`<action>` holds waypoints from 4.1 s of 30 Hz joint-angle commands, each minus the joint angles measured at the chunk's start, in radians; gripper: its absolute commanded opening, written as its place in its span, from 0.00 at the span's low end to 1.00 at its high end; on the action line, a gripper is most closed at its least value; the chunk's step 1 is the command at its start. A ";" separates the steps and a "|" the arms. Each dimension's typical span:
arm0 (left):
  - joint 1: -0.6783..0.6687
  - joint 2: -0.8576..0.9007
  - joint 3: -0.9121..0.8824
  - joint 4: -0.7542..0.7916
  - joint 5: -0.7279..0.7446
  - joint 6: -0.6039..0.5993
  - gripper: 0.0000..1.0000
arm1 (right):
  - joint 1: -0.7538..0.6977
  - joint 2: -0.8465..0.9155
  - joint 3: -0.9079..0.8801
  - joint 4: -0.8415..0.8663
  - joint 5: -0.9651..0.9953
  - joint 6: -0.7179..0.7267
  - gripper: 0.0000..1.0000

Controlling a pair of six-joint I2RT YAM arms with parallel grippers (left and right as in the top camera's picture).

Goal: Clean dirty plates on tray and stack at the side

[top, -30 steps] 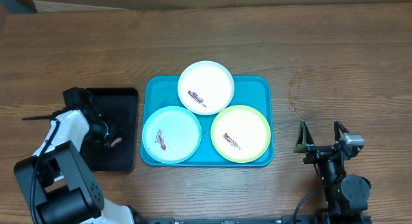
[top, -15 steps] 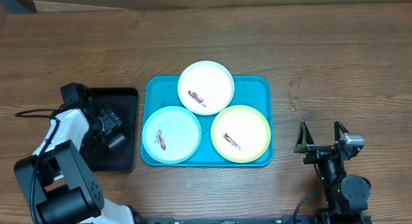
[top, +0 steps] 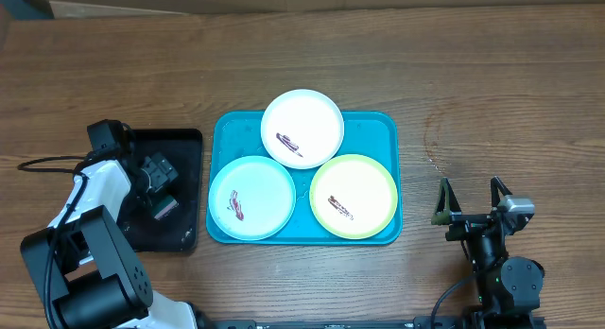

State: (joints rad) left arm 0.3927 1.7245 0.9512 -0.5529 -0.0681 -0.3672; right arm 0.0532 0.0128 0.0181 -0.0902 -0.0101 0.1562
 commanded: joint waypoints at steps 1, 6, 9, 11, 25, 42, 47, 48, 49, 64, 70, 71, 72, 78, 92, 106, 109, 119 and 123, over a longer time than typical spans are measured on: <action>0.001 0.015 0.000 0.027 -0.022 0.005 1.00 | -0.002 -0.009 -0.010 0.006 0.009 -0.004 1.00; 0.001 0.015 0.000 0.053 -0.022 0.005 0.67 | -0.002 -0.009 -0.010 0.006 0.009 -0.004 1.00; 0.001 0.015 0.000 0.052 -0.021 0.005 0.13 | -0.002 -0.009 -0.010 0.006 0.009 -0.004 1.00; 0.001 0.015 0.000 0.048 -0.021 0.004 0.04 | -0.002 -0.009 -0.010 0.006 0.009 -0.004 1.00; -0.001 0.015 0.000 -0.155 0.096 0.004 1.00 | -0.002 -0.009 -0.010 0.006 0.009 -0.004 1.00; 0.000 0.015 0.000 -0.126 0.066 0.004 1.00 | -0.002 -0.009 -0.010 0.006 0.009 -0.004 1.00; 0.000 0.015 0.000 -0.095 0.008 0.004 1.00 | -0.002 -0.009 -0.010 0.006 0.009 -0.004 1.00; 0.000 0.015 0.000 -0.095 0.006 0.004 1.00 | -0.002 -0.009 -0.010 0.006 0.009 -0.004 1.00; 0.000 0.015 0.000 -0.094 0.005 0.005 1.00 | -0.002 -0.009 -0.010 0.006 0.009 -0.004 1.00; 0.000 0.014 0.019 -0.101 -0.012 0.012 0.04 | -0.002 -0.009 -0.010 0.006 0.009 -0.004 1.00; 0.000 -0.011 0.149 -0.267 -0.151 0.006 0.04 | -0.002 -0.009 -0.010 0.006 0.009 -0.004 1.00; 0.000 -0.019 0.180 -0.299 -0.162 -0.008 0.04 | -0.002 -0.009 -0.010 0.006 0.009 -0.004 1.00; 0.000 -0.028 0.211 -0.327 -0.168 -0.023 0.04 | -0.002 -0.009 -0.010 0.006 0.009 -0.004 1.00; 0.000 -0.106 0.433 -0.512 -0.158 -0.030 0.04 | -0.002 -0.009 -0.010 0.006 0.009 -0.004 1.00; 0.000 -0.198 0.508 -0.591 0.127 -0.031 0.04 | -0.002 -0.009 -0.010 0.006 0.009 -0.004 1.00; 0.001 -0.116 0.403 -0.537 0.077 -0.002 0.04 | -0.002 -0.009 -0.010 0.006 0.009 -0.004 1.00; 0.000 -0.149 0.569 -0.647 0.077 0.005 0.04 | -0.002 -0.009 -0.010 0.006 0.009 -0.004 1.00; -0.024 -0.203 0.582 -0.678 0.104 0.000 0.04 | -0.002 -0.009 -0.010 0.006 0.009 -0.004 1.00; -0.036 -0.182 0.347 -0.519 0.103 -0.007 0.04 | -0.002 -0.009 -0.010 0.006 0.009 -0.004 1.00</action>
State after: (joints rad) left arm 0.3672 1.4994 1.4334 -1.1110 0.0345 -0.3832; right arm 0.0532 0.0128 0.0181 -0.0906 -0.0105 0.1562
